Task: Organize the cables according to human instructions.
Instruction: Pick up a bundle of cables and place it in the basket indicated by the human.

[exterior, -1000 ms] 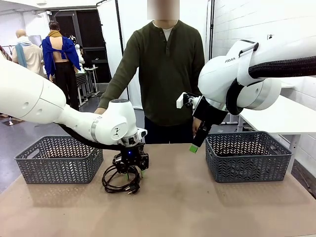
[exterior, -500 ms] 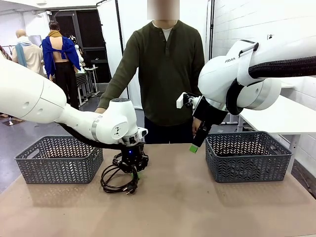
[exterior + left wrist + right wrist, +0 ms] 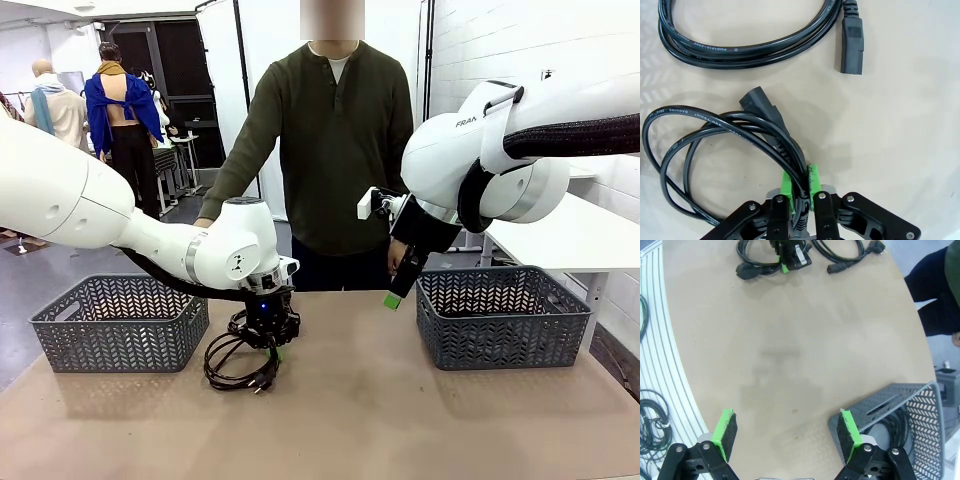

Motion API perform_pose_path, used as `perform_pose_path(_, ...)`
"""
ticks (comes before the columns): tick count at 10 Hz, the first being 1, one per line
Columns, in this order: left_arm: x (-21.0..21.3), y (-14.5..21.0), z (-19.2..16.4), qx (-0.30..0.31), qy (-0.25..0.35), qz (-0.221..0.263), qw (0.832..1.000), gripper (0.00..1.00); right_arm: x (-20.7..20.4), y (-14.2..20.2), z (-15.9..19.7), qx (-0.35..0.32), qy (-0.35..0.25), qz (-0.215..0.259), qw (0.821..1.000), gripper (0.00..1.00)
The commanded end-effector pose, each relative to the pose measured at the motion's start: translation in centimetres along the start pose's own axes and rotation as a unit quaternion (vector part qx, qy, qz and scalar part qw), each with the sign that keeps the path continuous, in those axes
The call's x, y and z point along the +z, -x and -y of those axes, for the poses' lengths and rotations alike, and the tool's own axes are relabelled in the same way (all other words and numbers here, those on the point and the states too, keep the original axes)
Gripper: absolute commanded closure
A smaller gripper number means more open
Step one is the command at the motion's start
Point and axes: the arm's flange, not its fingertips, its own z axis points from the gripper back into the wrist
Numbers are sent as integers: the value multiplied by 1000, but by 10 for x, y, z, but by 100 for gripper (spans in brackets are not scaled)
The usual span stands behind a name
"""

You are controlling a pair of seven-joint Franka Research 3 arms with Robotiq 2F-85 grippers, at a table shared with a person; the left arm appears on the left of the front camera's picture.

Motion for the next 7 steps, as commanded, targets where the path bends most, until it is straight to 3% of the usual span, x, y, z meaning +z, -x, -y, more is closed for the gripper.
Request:
perform_pose_path(1, 15, 1, 7, 10, -36, 5, 999, 100, -1, 1, 0, -1, 2, -1, 1000, 0)
perform_pose_path(7, 107, 21, 38, -95, -93, -28, 991, 100, -1, 1, 0, -1, 2, -1, 1000, 0)
